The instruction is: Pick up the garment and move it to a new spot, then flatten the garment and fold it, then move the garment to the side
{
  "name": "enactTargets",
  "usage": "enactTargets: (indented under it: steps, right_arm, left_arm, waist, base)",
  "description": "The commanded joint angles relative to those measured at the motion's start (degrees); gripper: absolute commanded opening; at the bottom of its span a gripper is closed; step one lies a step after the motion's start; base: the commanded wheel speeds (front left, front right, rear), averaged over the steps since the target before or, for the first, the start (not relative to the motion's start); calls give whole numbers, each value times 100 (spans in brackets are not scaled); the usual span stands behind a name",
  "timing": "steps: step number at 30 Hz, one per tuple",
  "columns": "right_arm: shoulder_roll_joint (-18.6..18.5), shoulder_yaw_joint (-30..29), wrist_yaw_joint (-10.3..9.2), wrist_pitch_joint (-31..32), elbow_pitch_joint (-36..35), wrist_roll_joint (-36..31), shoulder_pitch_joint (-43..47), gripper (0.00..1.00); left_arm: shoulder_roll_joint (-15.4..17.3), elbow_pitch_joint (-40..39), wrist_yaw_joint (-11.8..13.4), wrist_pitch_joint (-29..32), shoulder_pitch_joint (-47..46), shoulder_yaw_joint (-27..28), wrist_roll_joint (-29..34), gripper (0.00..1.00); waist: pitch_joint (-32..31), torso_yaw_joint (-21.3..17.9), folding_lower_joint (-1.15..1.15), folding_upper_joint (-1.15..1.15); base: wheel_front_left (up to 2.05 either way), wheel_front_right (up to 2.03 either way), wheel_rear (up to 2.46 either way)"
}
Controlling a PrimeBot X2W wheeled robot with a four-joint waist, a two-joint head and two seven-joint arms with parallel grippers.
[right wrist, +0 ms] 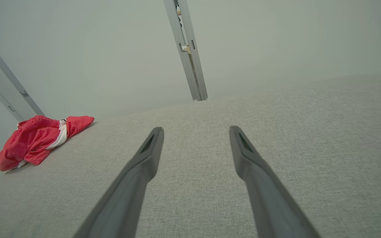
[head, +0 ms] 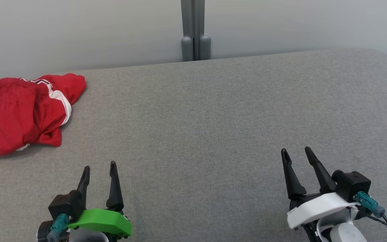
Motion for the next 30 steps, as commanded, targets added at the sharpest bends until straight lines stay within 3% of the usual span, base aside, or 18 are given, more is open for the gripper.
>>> enactTargets:
  steps: [1, 26, 30]
  right_arm:
    - [-29, 7, 2, -55, -4, -148, 32, 100]
    - [-37, -26, 1, -321, 41, -1074, 146, 100]
    - [-36, -40, 1, -310, 34, -1039, 152, 100]
  left_arm:
    - [43, -9, 42, -47, 90, -9, 144, 100]
    - [54, 28, 248, -315, 176, -152, 912, 100]
    - [53, 81, 254, -304, 173, -136, 810, 100]
  waist:
    - [0, -1, 0, 0]
    - [-35, -23, 0, 0]
    - [-37, -23, 0, 0]
  base:
    - [0, 0, 0]
    - [0, 0, 0]
    - [0, 0, 0]
